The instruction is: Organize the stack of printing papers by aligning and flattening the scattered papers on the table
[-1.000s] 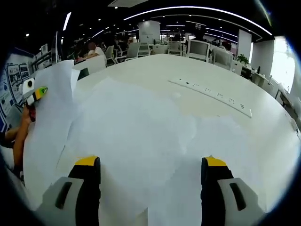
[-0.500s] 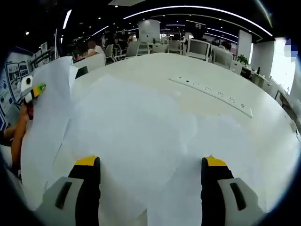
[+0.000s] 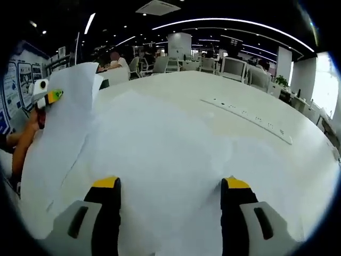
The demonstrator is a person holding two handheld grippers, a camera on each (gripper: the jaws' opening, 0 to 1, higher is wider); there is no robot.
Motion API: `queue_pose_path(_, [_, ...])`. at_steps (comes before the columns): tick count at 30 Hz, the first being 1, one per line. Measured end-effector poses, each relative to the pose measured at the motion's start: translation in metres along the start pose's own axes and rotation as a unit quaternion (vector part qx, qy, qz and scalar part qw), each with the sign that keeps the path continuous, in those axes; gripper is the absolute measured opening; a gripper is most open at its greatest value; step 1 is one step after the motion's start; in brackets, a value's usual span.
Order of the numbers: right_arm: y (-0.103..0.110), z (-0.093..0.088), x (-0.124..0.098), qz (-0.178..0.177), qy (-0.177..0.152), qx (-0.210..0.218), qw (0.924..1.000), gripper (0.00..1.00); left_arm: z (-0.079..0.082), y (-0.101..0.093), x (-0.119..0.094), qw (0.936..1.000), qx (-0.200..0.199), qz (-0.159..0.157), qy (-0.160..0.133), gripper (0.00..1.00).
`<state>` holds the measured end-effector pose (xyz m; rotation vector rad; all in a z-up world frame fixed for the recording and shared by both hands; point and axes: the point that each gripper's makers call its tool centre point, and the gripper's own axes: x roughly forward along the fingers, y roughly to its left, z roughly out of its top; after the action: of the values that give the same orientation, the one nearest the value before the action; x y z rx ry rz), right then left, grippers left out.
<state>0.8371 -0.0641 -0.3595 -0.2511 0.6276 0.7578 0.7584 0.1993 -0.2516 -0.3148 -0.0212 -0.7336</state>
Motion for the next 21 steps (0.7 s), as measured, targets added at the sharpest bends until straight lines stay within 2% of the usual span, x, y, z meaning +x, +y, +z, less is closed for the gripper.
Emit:
queue_pose_path(7, [0.0007, 0.0002, 0.0010, -0.001, 0.003, 0.001, 1.0000, 0.68, 0.0010, -0.0010, -0.0001, 1.0000, -0.001, -0.002, -0.001, 0.06])
queue_pose_path(19, [0.0018, 0.0008, -0.0007, 0.002, -0.019, -0.002, 0.9998, 0.63, 0.0029, -0.0007, 0.0001, 1.0000, -0.001, -0.004, -0.003, 0.06])
queue_pose_path(21, [0.0014, 0.0007, -0.0015, -0.002, -0.023, 0.001, 0.9997, 0.59, 0.0032, -0.0004, 0.0001, 1.0000, -0.001, -0.005, -0.003, 0.06])
